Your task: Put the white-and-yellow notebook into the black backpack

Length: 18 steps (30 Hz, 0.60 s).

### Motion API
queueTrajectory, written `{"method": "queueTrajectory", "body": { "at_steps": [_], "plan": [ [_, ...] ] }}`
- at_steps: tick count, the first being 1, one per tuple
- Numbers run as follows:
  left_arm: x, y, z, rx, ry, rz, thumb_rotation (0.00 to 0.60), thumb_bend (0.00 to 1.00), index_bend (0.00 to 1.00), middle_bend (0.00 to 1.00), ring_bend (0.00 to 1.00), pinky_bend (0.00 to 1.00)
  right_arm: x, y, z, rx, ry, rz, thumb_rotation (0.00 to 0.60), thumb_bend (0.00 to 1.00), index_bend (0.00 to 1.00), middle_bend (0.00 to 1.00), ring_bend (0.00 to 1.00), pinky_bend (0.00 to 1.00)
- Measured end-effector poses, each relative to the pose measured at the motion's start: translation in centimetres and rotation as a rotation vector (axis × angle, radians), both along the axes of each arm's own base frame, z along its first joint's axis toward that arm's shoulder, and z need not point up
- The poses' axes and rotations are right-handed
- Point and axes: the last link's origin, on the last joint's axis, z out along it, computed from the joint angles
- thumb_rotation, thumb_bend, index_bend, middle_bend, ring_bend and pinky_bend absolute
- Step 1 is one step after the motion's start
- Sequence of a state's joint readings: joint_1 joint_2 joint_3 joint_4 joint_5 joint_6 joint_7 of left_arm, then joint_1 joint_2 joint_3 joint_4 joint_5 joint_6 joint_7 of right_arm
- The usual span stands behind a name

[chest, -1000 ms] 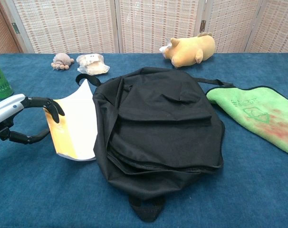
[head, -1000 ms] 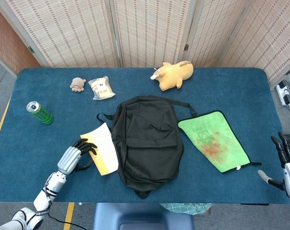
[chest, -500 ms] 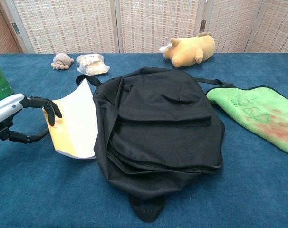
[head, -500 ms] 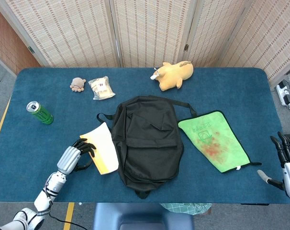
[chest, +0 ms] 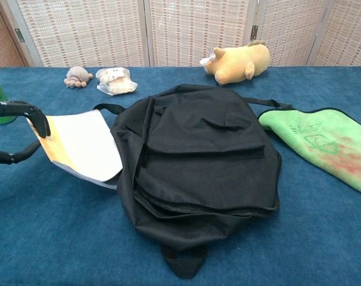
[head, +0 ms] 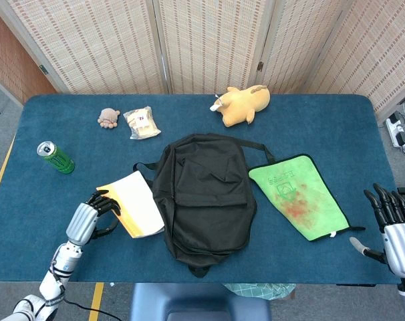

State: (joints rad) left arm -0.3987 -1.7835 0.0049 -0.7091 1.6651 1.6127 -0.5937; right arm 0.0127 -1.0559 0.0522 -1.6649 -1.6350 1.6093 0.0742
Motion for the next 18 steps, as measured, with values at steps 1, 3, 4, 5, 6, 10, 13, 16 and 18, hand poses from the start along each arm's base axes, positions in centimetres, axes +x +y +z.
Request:
{"method": "queueTrajectory", "body": {
  "at_steps": [1,3,4,5,6,10,13,16,18],
  "plan": [
    [-0.1,-0.1,0.6,0.024,-0.001,-0.005,0.600,0.52,0.74,0.53,0.47,0.25,0.1,-0.1,-0.2,0.008,-0.001,0.004,0.600,0.00,0.00,0.02,0.02,0.00],
    [-0.1,-0.3,1.5,0.059,-0.005,-0.012,0.600,0.52,0.74,0.55,0.48,0.26,0.3,-0.3,-0.6,0.031,-0.003,0.013,0.600,0.00,0.00,0.02,0.02,0.00],
    [-0.1,-0.4,2.1,0.080,-0.008,-0.017,0.600,0.52,0.74,0.56,0.49,0.26,0.4,-0.4,-0.8,0.042,-0.004,0.016,0.600,0.00,0.00,0.02,0.02,0.00],
    [-0.1,-0.5,2.5,0.094,-0.010,-0.021,0.600,0.53,0.74,0.57,0.50,0.27,0.5,-0.5,-1.1,0.058,-0.006,0.019,0.600,0.00,0.00,0.02,0.02,0.00],
    [0.0,-0.6,2.8,0.107,-0.011,-0.026,0.600,0.53,0.74,0.58,0.51,0.27,0.6,-0.6,-1.3,0.071,-0.007,0.022,0.600,0.00,0.00,0.02,0.02,0.00],
    [0.2,-1.0,4.2,0.156,-0.002,-0.045,0.600,0.53,0.74,0.61,0.53,0.28,1.1,-1.1,-2.4,0.133,-0.010,0.034,0.600,0.04,0.00,0.03,0.02,0.00],
    [0.6,-1.3,4.7,0.186,0.002,-0.058,0.600,0.53,0.74,0.62,0.54,0.28,1.7,-1.6,-3.5,0.193,-0.014,0.048,0.600,0.10,0.00,0.05,0.04,0.00],
    [0.9,-1.5,5.1,0.201,0.002,-0.067,0.600,0.53,0.74,0.62,0.55,0.28,2.4,-2.2,-4.8,0.262,-0.018,0.070,0.600,0.13,0.02,0.07,0.05,0.02],
    [1.0,-1.6,5.2,0.206,0.003,-0.073,0.600,0.53,0.74,0.63,0.55,0.28,2.9,-2.7,-5.8,0.311,-0.021,0.086,0.600,0.13,0.07,0.08,0.06,0.03]
  ]
}}
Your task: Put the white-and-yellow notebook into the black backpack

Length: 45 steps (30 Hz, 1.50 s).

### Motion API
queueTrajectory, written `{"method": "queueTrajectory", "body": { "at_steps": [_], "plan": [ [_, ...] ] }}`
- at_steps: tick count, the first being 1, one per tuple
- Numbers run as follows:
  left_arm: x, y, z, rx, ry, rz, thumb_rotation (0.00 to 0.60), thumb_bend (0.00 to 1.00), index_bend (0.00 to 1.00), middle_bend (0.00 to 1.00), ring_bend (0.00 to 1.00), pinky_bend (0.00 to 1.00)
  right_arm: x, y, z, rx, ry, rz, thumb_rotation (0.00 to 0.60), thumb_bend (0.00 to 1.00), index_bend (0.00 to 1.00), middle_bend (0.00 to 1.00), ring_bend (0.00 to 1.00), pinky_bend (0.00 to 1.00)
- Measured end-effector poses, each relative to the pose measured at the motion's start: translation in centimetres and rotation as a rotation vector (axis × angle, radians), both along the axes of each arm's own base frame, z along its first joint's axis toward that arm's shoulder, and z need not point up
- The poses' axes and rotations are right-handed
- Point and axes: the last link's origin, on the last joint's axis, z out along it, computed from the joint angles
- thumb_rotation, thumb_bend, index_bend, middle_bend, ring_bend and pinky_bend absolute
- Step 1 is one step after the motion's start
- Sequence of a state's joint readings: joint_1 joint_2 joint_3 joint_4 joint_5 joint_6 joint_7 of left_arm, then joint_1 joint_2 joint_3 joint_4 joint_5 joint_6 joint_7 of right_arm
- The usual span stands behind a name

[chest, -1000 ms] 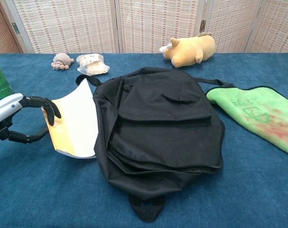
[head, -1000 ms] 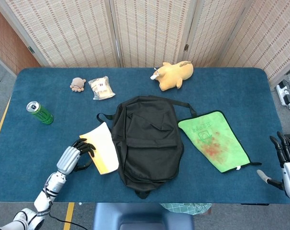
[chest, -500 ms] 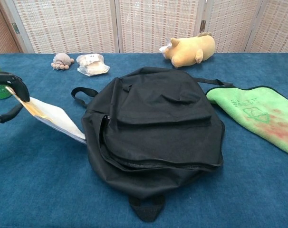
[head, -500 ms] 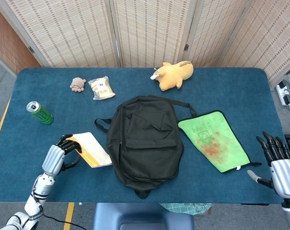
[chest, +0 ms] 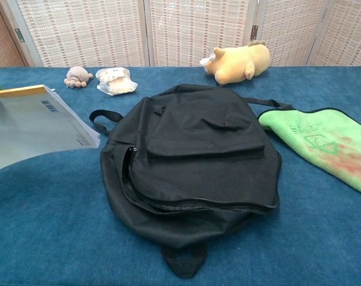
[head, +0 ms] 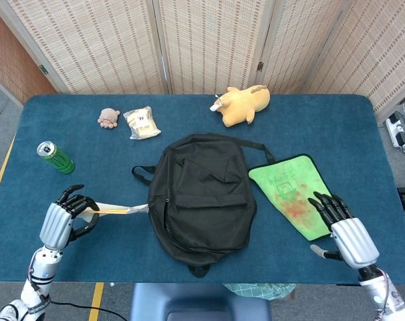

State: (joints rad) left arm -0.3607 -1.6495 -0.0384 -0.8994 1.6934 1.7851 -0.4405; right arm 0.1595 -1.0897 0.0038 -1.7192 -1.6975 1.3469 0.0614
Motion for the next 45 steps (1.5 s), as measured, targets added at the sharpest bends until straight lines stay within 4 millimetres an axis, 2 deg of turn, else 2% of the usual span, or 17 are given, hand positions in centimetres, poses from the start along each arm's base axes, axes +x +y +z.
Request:
{"method": "queueTrajectory", "body": {
  "at_steps": [6,20,26,31,41,45],
  "plan": [
    [0.5,-0.3,0.6,0.034,0.000,-0.025,0.600,0.53,0.74,0.63,0.56,0.28,1.7,-1.6,-3.2,0.144,-0.014,0.038,0.600,0.13,0.17,0.10,0.07,0.03],
    [1.8,-0.9,2.2,0.121,0.000,-0.083,0.600,0.53,0.74,0.64,0.56,0.28,7.9,-6.1,-12.2,0.454,-0.060,0.118,0.600,0.14,0.22,0.11,0.09,0.03],
    [2.1,-1.4,2.2,0.124,0.003,-0.105,0.600,0.53,0.74,0.64,0.56,0.29,9.6,-7.6,-14.8,0.501,-0.041,0.134,0.600,0.20,0.25,0.13,0.10,0.03],
    [2.1,-1.5,2.3,0.124,0.003,-0.110,0.600,0.53,0.74,0.64,0.56,0.29,10.0,-8.5,-15.1,0.499,-0.028,0.127,0.600,0.25,0.26,0.13,0.10,0.03],
    [2.3,-1.4,2.2,0.113,0.004,-0.114,0.600,0.53,0.74,0.64,0.56,0.29,9.8,-9.6,-13.3,0.476,-0.011,0.096,0.600,0.25,0.26,0.13,0.10,0.03],
    [2.5,-1.4,2.1,0.109,0.007,-0.121,0.600,0.53,0.74,0.64,0.56,0.29,10.1,-9.9,-13.1,0.479,-0.011,0.094,0.600,0.30,0.26,0.13,0.10,0.03]
  ]
}}
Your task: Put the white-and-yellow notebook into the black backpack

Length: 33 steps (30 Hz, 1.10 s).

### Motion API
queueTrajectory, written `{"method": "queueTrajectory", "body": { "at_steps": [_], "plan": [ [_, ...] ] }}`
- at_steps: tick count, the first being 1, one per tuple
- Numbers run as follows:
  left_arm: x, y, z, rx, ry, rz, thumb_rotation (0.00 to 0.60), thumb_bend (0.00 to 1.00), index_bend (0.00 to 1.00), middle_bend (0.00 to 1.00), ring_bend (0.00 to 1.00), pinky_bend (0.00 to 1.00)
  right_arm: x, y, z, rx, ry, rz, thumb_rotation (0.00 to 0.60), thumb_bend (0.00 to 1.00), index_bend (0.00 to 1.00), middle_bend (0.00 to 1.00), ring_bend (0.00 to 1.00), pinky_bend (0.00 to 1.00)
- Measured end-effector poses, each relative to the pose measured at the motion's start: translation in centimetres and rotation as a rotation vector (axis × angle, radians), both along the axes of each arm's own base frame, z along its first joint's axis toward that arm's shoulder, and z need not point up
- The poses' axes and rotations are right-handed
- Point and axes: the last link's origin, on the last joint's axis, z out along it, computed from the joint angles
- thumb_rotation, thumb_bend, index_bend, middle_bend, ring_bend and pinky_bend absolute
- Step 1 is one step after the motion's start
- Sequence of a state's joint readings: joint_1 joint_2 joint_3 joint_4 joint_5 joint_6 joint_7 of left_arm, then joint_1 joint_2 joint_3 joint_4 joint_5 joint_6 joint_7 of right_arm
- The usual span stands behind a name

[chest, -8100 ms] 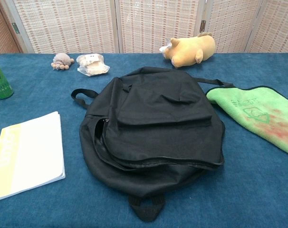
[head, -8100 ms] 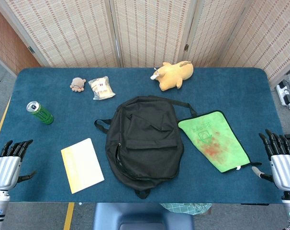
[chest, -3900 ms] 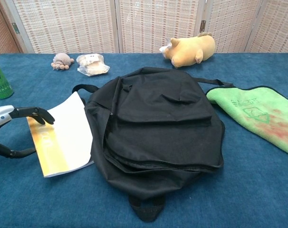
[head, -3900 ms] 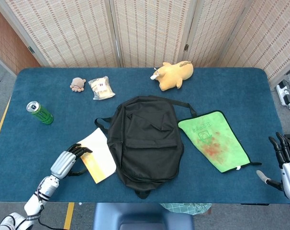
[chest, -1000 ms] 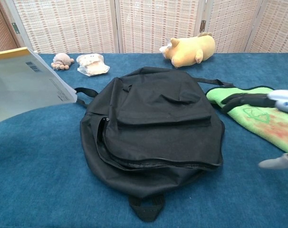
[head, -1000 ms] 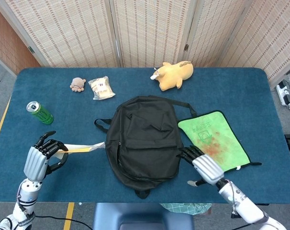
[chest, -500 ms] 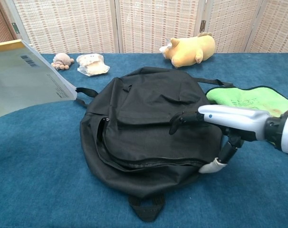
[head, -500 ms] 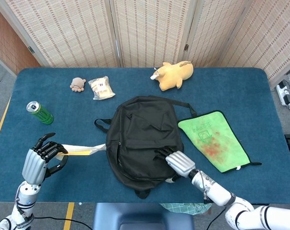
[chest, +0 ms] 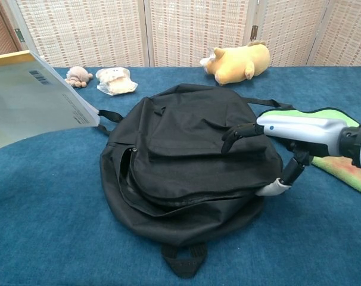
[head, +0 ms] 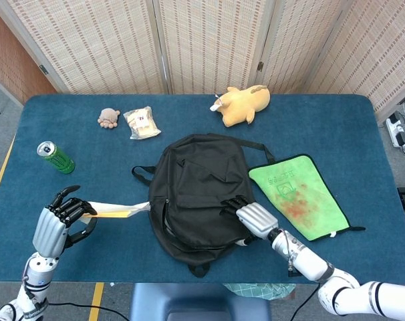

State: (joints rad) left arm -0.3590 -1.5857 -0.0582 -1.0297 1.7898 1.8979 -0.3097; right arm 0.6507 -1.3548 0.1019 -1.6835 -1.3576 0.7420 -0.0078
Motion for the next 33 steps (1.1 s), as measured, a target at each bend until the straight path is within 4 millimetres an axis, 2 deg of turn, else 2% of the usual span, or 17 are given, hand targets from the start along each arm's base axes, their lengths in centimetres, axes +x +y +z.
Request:
{"method": "queueTrajectory", "body": {
  "at_steps": [7,11,16,20,24,33],
  "plan": [
    [0.2,0.0,0.0,-0.006,0.007,-0.004,0.600,0.53,0.74,0.64,0.56,0.29,0.1,-0.6,0.7,-0.005,-0.010,-0.018,0.600,0.36,0.26,0.13,0.10,0.03],
    [0.4,0.2,-0.2,-0.005,0.003,-0.008,0.600,0.53,0.74,0.64,0.56,0.29,0.5,-0.8,0.2,0.009,-0.008,-0.012,0.600,0.47,0.30,0.14,0.11,0.03],
    [0.6,0.4,-0.2,-0.010,0.006,-0.021,0.600,0.53,0.74,0.64,0.56,0.29,1.4,-0.8,-1.0,0.029,-0.006,0.015,0.600,0.71,0.46,0.20,0.15,0.05],
    [0.8,0.5,-0.3,-0.023,0.011,-0.046,0.600,0.53,0.74,0.65,0.57,0.31,2.4,-1.3,-1.8,0.030,-0.004,0.020,0.600,0.84,0.60,0.27,0.19,0.10],
    [1.2,0.5,-0.4,-0.028,0.020,-0.089,0.600,0.54,0.74,0.67,0.58,0.34,3.7,-2.3,-1.9,0.007,-0.035,0.000,0.600,0.87,0.65,0.30,0.23,0.14],
    [3.4,0.5,-1.1,-0.017,0.029,-0.248,0.600,0.54,0.74,0.71,0.63,0.43,8.0,-5.1,-0.6,-0.107,-0.221,-0.110,0.600,0.91,0.66,0.31,0.25,0.16]
  ]
}}
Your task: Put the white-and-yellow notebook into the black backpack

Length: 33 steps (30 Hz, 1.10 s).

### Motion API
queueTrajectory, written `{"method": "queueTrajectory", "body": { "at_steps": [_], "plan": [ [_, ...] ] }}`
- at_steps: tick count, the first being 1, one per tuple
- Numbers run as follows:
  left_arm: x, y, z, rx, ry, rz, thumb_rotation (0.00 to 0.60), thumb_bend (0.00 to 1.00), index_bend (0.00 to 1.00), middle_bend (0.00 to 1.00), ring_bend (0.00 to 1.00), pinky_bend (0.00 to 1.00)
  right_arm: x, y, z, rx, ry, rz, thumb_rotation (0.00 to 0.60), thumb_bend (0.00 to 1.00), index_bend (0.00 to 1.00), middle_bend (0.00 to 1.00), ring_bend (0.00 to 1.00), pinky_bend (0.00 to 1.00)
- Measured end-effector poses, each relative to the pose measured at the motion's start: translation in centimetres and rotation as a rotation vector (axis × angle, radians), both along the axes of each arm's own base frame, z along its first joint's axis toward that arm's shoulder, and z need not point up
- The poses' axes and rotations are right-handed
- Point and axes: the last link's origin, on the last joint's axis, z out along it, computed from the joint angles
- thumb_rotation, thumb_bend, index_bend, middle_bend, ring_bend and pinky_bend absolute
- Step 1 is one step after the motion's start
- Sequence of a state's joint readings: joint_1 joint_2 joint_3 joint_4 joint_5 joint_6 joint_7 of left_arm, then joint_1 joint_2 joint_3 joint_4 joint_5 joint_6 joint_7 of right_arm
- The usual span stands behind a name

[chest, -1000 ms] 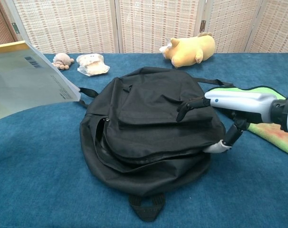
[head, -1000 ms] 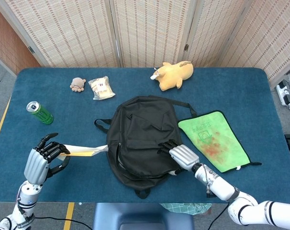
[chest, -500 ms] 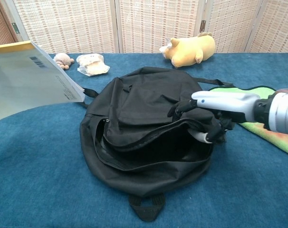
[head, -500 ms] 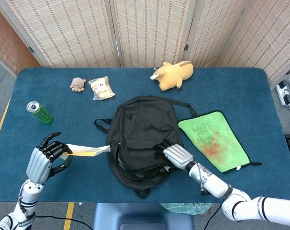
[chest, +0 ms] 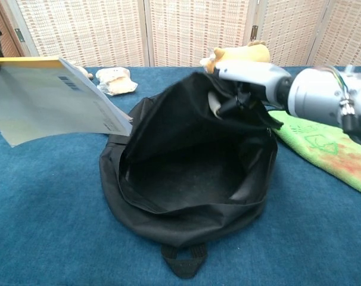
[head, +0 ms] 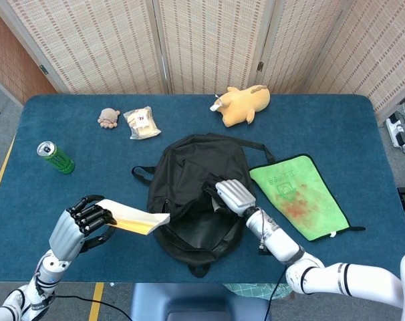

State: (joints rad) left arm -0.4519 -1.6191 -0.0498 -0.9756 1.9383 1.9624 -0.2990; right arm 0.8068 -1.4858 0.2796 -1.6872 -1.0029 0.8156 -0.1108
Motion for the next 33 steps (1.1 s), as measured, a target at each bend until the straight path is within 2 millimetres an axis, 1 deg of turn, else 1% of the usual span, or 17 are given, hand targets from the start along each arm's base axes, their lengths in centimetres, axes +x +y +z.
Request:
{"method": "queueTrajectory", "body": {
  "at_steps": [4,7,12,19,23,33],
  "plan": [
    [1.5,0.1,-0.5,0.019,-0.004,-0.085,0.600,0.54,0.74,0.72,0.64,0.45,1.5,-0.8,0.4,-0.046,-0.086,-0.063,0.600,0.94,0.66,0.31,0.25,0.16],
    [2.5,0.2,-0.9,0.031,-0.004,-0.131,0.600,0.54,0.74,0.73,0.64,0.45,2.6,-1.3,0.4,-0.074,-0.163,-0.119,0.600,0.95,0.67,0.31,0.25,0.18],
    [4.3,0.6,-1.9,0.038,-0.003,-0.192,0.600,0.54,0.74,0.73,0.64,0.45,4.3,-1.9,0.2,-0.067,-0.308,-0.211,0.600,0.96,0.67,0.30,0.24,0.19],
    [7.5,1.7,-4.3,0.012,-0.001,-0.262,0.600,0.54,0.74,0.73,0.65,0.45,6.8,-2.0,-0.5,-0.030,-0.467,-0.269,0.600,0.97,0.67,0.29,0.23,0.19],
    [8.7,2.4,-5.7,0.011,0.007,-0.274,0.600,0.54,0.74,0.73,0.65,0.45,8.0,-1.8,-0.6,-0.016,-0.538,-0.287,0.600,0.98,0.66,0.29,0.22,0.19],
    [11.1,3.5,-9.1,0.011,0.010,-0.289,0.600,0.54,0.75,0.74,0.66,0.45,9.2,-1.8,-0.8,0.008,-0.610,-0.310,0.600,0.98,0.66,0.28,0.22,0.19]
  ]
}}
